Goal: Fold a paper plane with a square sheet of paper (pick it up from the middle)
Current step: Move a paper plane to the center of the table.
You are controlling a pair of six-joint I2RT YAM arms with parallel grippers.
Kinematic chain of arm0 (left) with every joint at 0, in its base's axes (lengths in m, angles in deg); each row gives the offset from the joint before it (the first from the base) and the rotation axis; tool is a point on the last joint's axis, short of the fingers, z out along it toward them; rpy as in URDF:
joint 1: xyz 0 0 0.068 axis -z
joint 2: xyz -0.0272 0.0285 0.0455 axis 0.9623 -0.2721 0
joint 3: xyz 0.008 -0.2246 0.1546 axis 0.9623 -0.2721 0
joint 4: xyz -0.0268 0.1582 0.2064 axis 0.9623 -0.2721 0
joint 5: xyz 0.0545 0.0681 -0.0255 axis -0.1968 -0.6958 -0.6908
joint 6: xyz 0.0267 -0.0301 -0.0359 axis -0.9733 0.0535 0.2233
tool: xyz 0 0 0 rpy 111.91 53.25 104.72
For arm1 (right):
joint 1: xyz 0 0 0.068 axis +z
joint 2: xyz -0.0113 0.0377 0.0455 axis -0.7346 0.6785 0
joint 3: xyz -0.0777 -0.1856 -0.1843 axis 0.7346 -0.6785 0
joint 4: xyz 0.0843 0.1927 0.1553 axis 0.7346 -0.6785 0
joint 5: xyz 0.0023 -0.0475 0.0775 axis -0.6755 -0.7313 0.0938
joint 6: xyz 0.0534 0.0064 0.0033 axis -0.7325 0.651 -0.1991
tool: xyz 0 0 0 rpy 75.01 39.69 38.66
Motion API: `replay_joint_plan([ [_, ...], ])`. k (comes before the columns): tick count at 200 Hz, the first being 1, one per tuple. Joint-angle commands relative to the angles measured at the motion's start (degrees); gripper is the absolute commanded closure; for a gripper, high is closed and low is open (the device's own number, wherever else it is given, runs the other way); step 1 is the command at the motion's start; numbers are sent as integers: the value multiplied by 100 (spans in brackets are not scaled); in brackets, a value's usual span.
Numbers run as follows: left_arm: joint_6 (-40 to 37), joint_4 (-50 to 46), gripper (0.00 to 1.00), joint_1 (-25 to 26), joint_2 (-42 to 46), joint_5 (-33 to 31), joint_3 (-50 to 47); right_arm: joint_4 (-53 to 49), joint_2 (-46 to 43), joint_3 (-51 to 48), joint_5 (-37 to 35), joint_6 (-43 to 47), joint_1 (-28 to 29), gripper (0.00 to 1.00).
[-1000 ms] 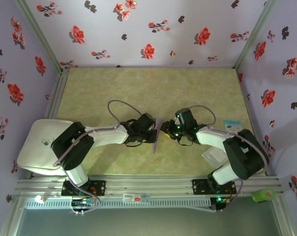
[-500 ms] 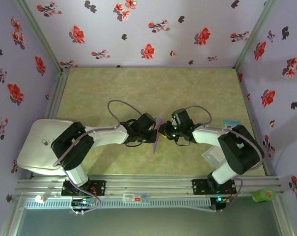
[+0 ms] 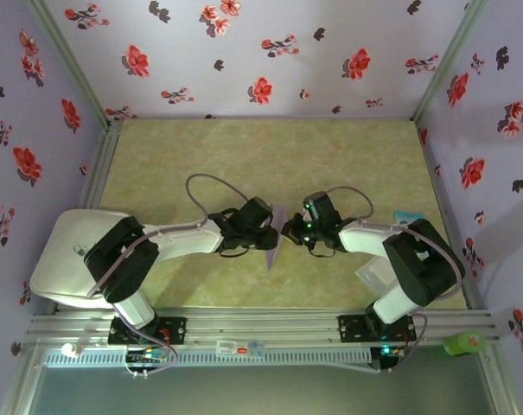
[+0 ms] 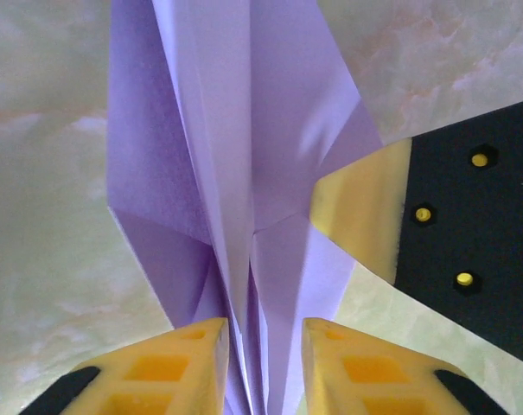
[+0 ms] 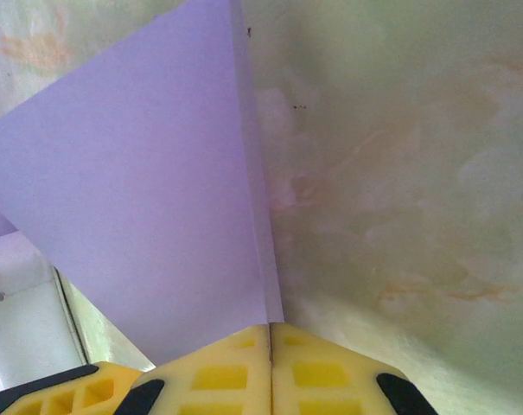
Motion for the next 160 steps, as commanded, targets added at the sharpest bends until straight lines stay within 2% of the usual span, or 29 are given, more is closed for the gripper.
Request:
replay_joint_plan([
  [1,-126,-58,67,-38,113,-228,145,24,53,-33,-66,60,36,94],
  [74,-115,1,61,-78,46,-237,76,50,66,-17,-1,60,34,93],
  [160,-38,-19,60,-78,-107,-90,135,76,105,-26,5,47,36,94],
])
